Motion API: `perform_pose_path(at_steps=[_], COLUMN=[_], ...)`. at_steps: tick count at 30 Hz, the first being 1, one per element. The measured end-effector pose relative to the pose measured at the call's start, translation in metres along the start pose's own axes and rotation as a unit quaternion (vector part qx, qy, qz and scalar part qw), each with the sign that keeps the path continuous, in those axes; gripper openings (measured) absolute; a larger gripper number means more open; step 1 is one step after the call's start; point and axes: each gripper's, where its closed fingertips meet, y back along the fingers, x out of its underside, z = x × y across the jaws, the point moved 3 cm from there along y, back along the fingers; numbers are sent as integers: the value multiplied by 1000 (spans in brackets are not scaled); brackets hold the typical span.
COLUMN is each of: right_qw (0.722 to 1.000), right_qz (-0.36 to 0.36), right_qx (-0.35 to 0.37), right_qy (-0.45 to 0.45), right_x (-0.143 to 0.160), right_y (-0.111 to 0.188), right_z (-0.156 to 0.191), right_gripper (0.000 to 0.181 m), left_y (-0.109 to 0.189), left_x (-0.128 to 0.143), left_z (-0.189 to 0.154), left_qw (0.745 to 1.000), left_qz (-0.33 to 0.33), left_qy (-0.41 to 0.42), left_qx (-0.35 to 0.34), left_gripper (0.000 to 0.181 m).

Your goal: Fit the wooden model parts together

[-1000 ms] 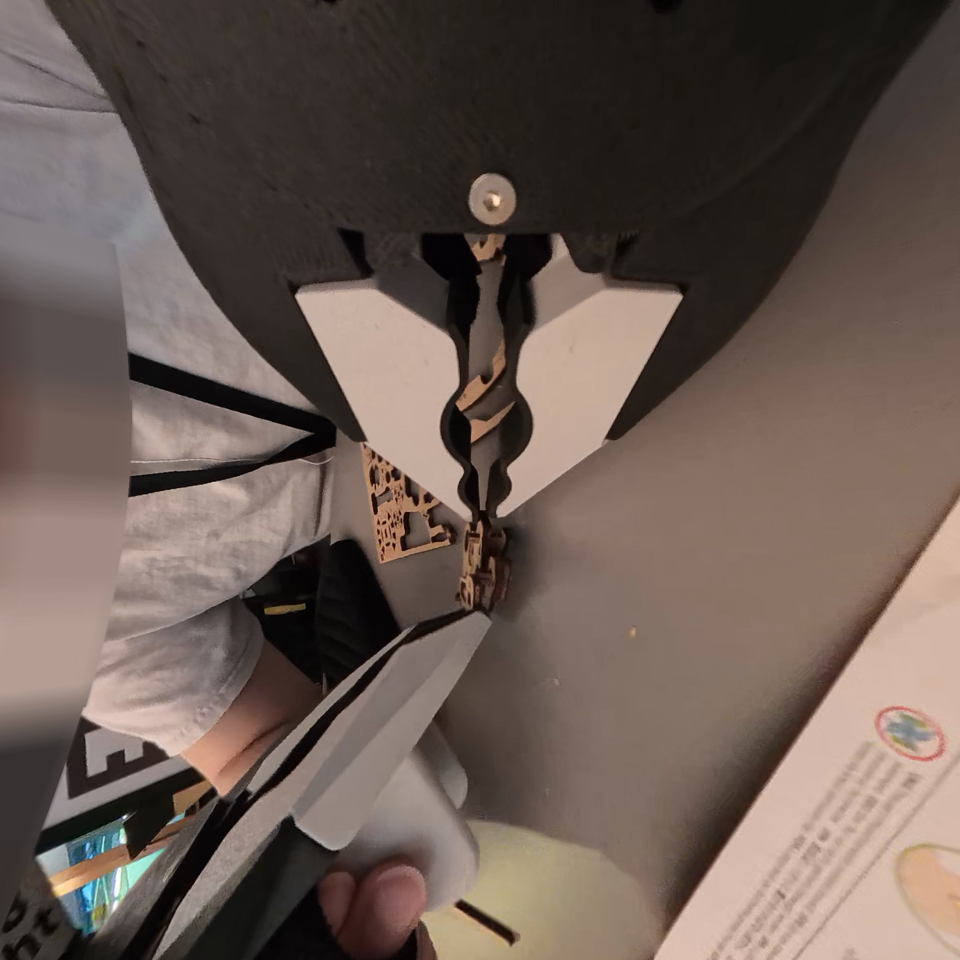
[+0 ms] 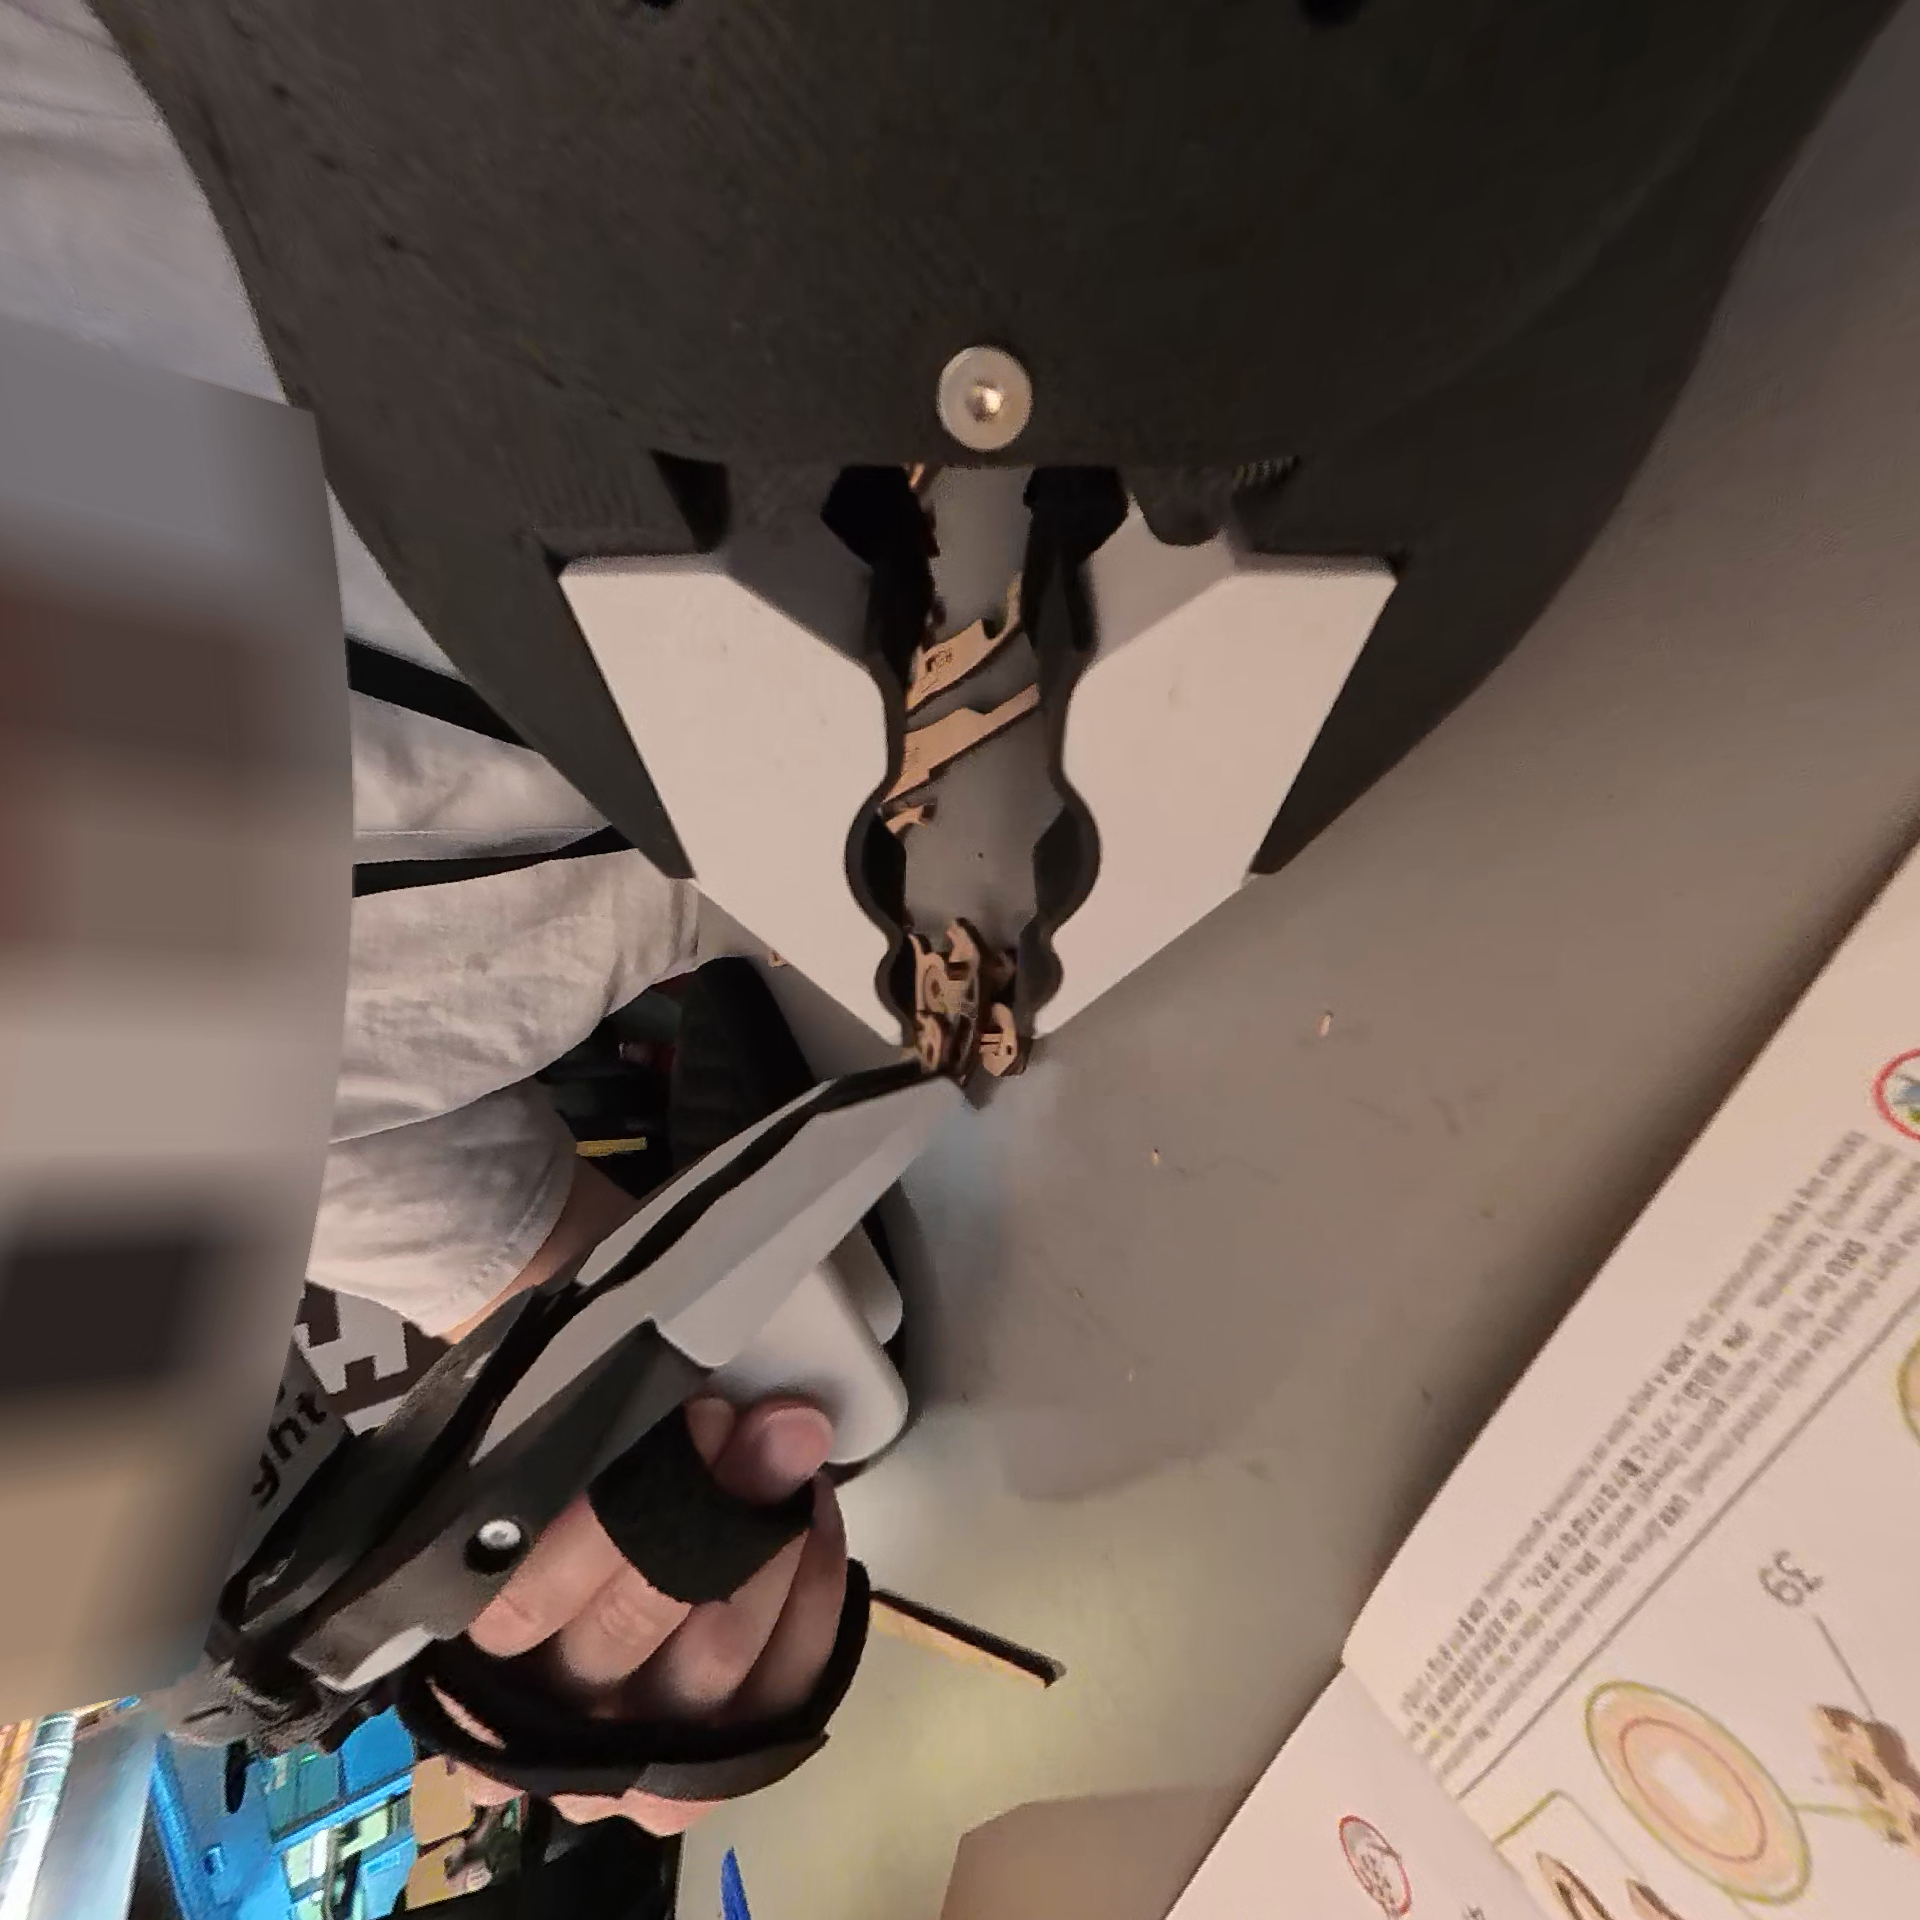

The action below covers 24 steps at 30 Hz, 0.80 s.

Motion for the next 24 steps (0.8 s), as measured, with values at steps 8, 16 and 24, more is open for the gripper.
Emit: perform_pose_path(at_steps=[8, 16, 24], right_qw=[1000, 997, 976], right_qz=[-5, -32, -21], right_qx=[23, -67, -190], right_qy=[21, -12, -105], right_x=[-3, -5, -9], right_y=[2, 13, 14], right_z=[-3, -3, -23], right_gripper=[6, 9, 12], left_y=[-1, -7, -4], left_x=[0, 9, 6], left_z=[-5, -3, -4], left_qw=[1000, 999, 998], left_qz=[-5, 24, 8], left_qy=[4, 18, 33], left_qx=[26, 35, 43], left_gripper=[3, 1, 1])
